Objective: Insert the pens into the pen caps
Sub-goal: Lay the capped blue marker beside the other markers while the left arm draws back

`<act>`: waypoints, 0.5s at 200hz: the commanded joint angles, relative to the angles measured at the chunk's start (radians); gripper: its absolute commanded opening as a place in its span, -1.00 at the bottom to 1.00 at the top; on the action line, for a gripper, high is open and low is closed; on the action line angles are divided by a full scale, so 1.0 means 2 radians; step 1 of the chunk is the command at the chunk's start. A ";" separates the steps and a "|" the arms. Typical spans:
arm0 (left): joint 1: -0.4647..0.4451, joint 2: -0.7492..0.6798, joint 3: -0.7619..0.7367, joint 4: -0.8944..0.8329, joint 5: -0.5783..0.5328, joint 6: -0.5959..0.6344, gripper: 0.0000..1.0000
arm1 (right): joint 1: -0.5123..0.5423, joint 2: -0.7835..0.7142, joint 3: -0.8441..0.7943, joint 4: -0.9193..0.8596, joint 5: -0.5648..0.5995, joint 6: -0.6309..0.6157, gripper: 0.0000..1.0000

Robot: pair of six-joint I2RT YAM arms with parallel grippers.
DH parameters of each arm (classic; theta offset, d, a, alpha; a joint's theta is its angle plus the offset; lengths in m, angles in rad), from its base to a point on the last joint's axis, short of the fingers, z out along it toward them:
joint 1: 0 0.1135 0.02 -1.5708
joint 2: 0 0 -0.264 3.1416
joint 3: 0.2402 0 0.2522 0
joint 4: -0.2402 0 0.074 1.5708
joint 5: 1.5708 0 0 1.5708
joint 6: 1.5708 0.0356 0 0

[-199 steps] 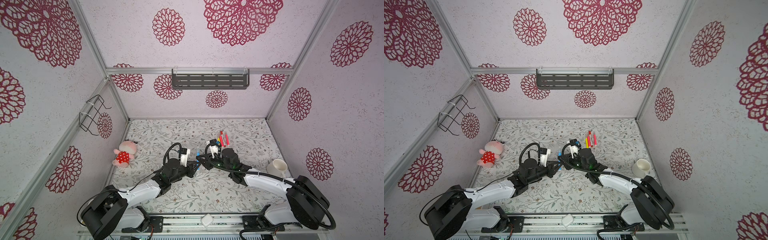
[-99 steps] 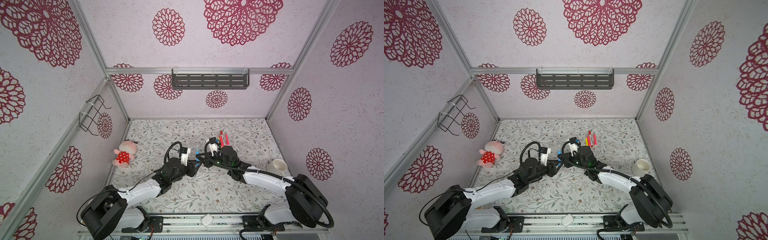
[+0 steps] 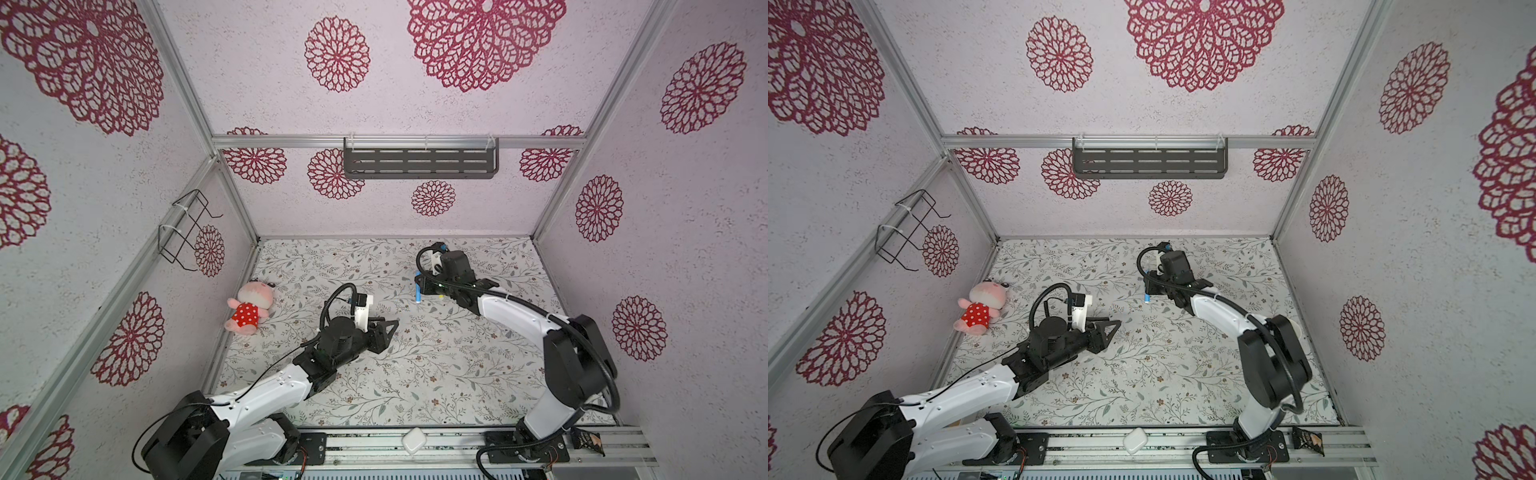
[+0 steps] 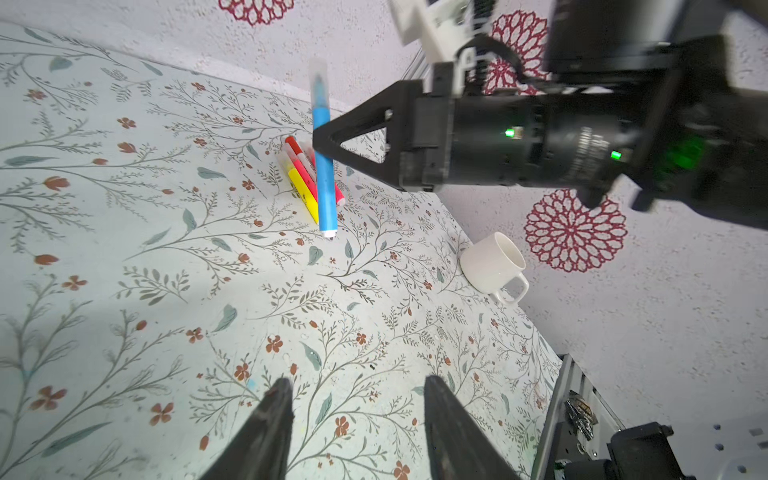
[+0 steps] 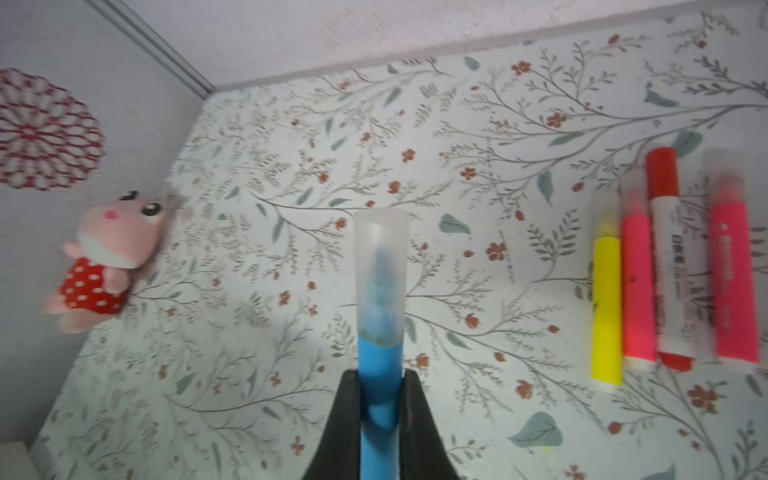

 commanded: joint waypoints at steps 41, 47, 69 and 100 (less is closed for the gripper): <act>-0.002 -0.029 -0.009 -0.037 -0.035 0.015 0.06 | -0.033 0.141 0.196 -0.177 0.077 -0.066 -0.85; -0.002 -0.030 -0.010 -0.039 -0.036 0.016 0.07 | -0.035 0.151 0.209 -0.185 0.082 -0.068 -0.85; -0.002 -0.036 -0.012 -0.042 -0.039 0.017 0.07 | -0.037 0.176 0.239 -0.207 0.091 -0.077 -0.85; -0.001 -0.040 -0.012 -0.045 -0.044 0.019 0.07 | -0.038 0.191 0.253 -0.216 0.106 -0.084 -0.84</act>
